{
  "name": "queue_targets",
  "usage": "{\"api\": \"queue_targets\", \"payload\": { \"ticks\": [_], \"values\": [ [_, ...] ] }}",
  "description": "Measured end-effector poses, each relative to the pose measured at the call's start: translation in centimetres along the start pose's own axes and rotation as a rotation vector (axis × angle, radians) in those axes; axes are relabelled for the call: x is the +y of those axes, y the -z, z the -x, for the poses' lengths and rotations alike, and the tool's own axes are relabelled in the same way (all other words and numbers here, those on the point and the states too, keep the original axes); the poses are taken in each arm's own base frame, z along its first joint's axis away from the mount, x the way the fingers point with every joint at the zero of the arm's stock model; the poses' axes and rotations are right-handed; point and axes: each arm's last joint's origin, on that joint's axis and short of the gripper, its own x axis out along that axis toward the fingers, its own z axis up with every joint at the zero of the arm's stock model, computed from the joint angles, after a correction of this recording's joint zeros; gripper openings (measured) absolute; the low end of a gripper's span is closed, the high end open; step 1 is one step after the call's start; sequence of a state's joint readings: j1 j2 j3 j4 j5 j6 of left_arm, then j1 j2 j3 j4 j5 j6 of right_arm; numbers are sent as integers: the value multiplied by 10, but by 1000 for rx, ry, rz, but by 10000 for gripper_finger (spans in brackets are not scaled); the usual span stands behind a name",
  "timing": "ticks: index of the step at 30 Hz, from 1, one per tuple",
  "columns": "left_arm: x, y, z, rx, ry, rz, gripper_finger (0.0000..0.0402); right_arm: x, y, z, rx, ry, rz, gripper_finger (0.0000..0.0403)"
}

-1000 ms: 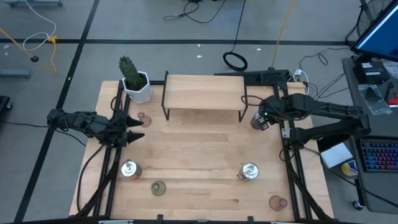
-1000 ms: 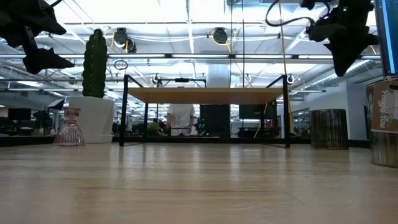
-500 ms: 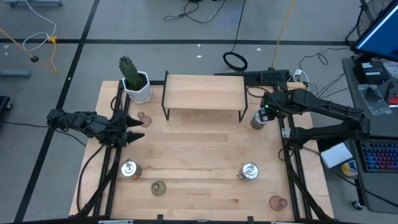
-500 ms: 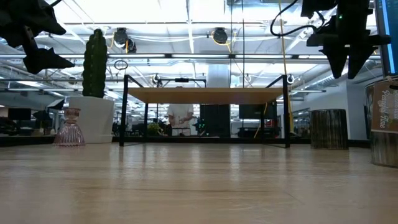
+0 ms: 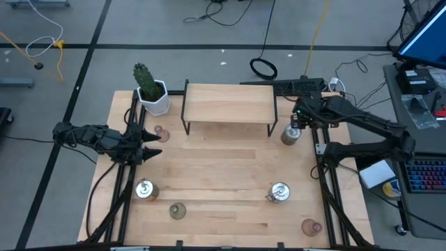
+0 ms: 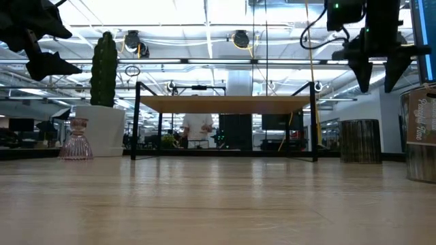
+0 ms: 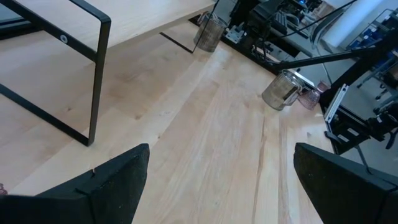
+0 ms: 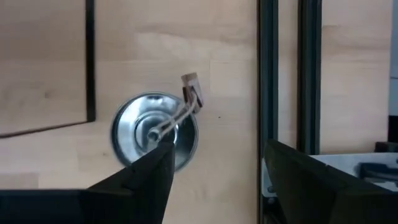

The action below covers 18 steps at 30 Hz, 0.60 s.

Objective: Pick & Place candle stick holders
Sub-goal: Put the top right silver scented candle on the shelf

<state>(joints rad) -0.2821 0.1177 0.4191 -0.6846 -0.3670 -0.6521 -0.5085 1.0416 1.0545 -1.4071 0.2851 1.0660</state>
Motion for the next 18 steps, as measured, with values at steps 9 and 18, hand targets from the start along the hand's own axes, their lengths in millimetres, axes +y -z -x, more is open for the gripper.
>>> {"api": "queue_targets", "payload": {
  "ticks": [9, 18],
  "values": [
    [0, 0, 0, 0, 0, 5, 395, -1, 6, -49, 82, 13, -55, 242],
    [0, 0, 0, 0, 1, 8, 395, -2, 6, -74, 87, -27, -94, 236]
  ]
}}
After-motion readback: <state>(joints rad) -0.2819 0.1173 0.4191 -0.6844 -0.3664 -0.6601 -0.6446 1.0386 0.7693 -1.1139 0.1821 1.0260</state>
